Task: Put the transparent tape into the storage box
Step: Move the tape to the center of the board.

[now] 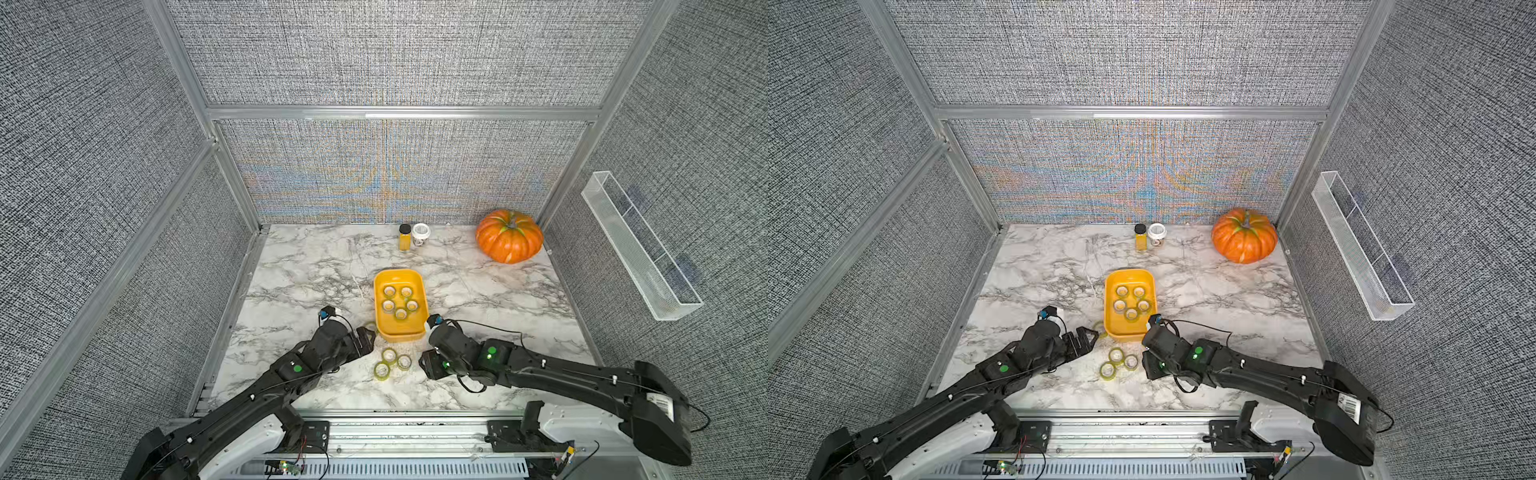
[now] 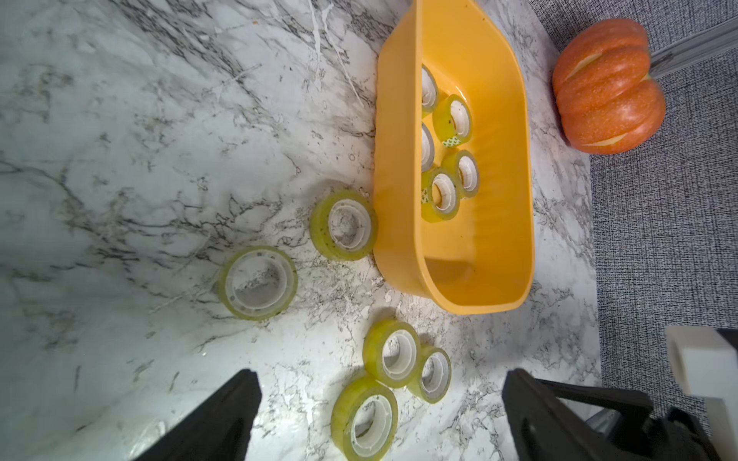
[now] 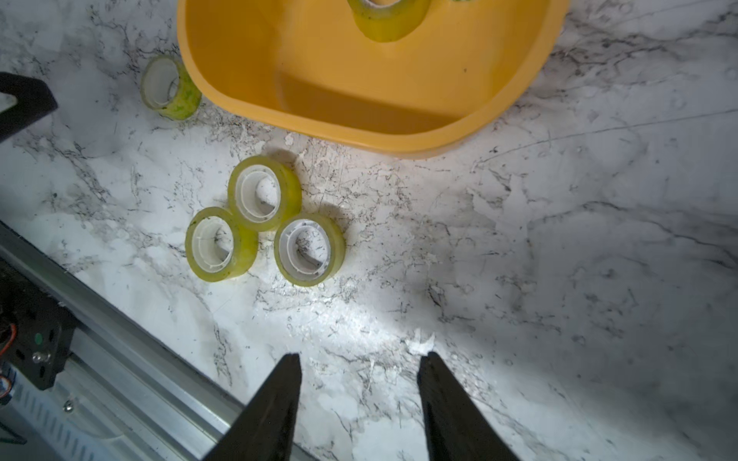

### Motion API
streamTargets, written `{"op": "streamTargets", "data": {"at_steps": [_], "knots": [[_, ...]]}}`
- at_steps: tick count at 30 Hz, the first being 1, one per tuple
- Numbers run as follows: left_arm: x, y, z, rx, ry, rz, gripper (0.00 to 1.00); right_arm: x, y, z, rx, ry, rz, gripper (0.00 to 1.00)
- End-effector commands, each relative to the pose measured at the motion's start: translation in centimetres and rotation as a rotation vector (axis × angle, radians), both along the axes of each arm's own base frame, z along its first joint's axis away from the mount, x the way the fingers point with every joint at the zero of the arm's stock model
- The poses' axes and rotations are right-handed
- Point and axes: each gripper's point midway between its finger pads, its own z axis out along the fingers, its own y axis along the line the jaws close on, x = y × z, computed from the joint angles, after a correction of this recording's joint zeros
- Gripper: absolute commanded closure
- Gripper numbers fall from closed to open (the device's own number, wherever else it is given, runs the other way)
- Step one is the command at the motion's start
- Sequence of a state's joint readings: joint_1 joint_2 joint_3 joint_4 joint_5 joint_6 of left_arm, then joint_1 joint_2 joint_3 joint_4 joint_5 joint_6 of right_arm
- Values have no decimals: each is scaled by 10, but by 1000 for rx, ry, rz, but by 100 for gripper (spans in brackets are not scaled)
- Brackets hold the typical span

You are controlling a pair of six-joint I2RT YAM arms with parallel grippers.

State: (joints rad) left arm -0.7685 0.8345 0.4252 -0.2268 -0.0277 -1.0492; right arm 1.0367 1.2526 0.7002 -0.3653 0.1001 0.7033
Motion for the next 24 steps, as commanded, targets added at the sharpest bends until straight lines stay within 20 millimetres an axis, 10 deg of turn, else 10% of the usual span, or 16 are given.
{"op": "streamTargets", "data": {"at_steps": [1,12,24], "knots": [[4,-2,8,-23,-22,12,1,12,19,4,47,-37,-13,48],[15,-29,16,-85,-41,-24,1,22,38,-38,-73,-17,6,50],[53,-83,25,-98,-64,-88,0,17,-25,-48,-249,-47,-107,50]]}}
